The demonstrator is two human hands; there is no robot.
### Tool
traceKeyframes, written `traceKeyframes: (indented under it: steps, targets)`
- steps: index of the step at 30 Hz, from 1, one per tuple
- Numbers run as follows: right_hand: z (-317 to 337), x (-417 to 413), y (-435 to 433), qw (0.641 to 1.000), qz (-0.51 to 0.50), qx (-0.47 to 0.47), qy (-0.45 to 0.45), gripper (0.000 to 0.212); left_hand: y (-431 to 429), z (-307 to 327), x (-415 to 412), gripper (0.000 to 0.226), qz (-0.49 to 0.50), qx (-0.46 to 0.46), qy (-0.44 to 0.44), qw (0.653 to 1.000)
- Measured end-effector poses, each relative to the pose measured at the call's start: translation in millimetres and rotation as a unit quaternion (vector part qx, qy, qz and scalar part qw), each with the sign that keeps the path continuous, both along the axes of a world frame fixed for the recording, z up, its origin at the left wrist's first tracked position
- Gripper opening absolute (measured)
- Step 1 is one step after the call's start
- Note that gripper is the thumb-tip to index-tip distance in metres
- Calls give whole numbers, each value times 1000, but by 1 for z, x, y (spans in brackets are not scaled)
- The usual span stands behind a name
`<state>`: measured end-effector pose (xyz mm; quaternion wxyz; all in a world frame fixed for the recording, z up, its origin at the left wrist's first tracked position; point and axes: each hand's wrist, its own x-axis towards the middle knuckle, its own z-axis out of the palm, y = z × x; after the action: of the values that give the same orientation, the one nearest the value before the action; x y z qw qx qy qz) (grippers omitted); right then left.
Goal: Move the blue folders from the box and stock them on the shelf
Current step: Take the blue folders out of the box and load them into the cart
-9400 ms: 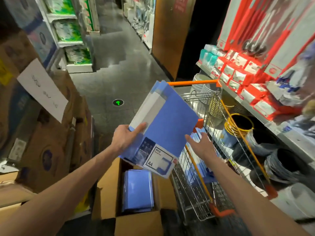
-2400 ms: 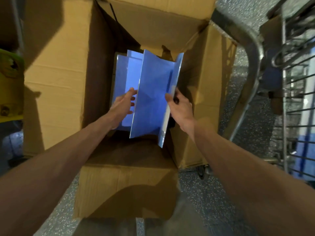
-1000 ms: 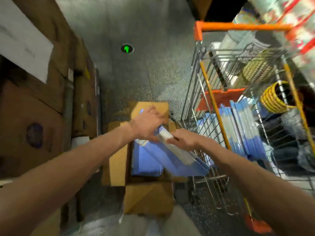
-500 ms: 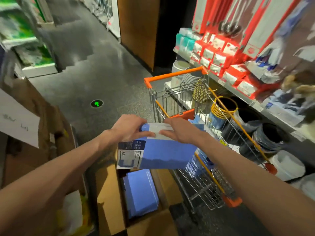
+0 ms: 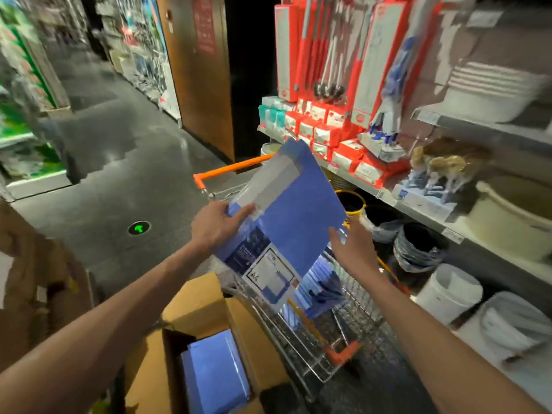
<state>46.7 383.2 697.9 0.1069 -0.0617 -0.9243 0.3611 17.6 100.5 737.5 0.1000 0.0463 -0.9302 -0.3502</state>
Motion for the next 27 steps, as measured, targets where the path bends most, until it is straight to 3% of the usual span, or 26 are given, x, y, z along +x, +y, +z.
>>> traceKeyframes:
  steps: [4,8,10,11,13,16,18,22,27]
  targets:
    - [-14,29,69,970,-82,-185,-136,66,95,-10,22,60,22,122,-40,992]
    - [-28,46,118,916,-118,-358,-137,63,162,-34,34,58,45,267,-90,958]
    - [-37,49,134,876,-130,-445,-133,76,182,-42,37,58,56,294,-118,947]
    - [-42,48,143,865,-148,-463,-125,82,191,-44,38,57,58,298,-127,944]
    - [-47,48,155,855,-193,-471,-101,67,203,-48,39,52,54,317,-143,936]
    - [-47,46,161,845,-264,-465,-29,50,213,-57,34,44,43,397,-222,889]
    - [-51,39,161,850,-281,-445,8,46,211,-63,22,55,13,421,-284,862]
    - [-55,4,165,843,-280,-458,15,37,194,-84,-25,83,-56,392,-343,852]
    - [-72,-59,157,833,-229,-503,-17,40,176,-119,-112,82,-68,404,-340,847]
